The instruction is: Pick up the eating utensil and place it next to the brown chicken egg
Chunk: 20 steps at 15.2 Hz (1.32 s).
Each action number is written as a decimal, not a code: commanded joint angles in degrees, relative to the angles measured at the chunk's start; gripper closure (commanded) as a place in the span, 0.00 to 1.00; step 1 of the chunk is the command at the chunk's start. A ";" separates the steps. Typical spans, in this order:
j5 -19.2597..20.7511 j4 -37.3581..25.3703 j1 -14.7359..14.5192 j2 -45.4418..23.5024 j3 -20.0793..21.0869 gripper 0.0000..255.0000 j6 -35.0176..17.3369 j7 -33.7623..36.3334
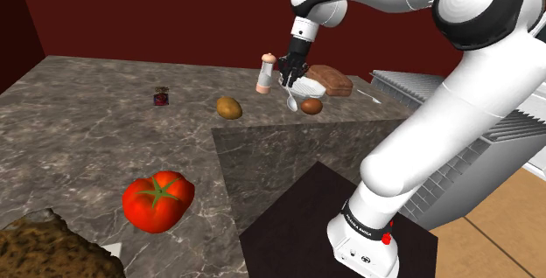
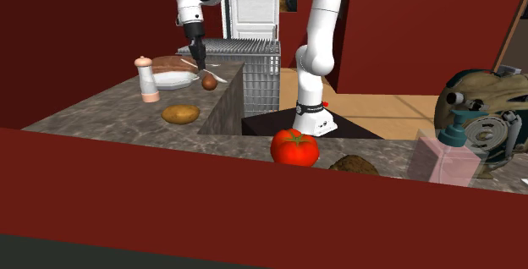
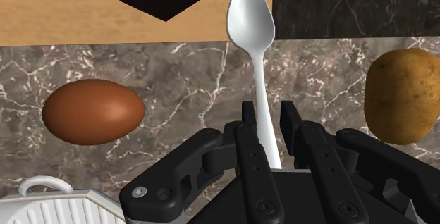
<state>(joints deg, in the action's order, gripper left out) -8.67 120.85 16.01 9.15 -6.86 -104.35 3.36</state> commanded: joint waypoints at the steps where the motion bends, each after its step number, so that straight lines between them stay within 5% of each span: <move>1: 0.10 0.20 0.34 -0.68 -0.47 1.00 -0.73 -0.96; 20: -1.65 9.29 0.15 -6.20 -0.51 1.00 -15.07 -3.83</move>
<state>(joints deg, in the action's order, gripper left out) -10.21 129.72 16.16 3.22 -7.37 -118.71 -0.31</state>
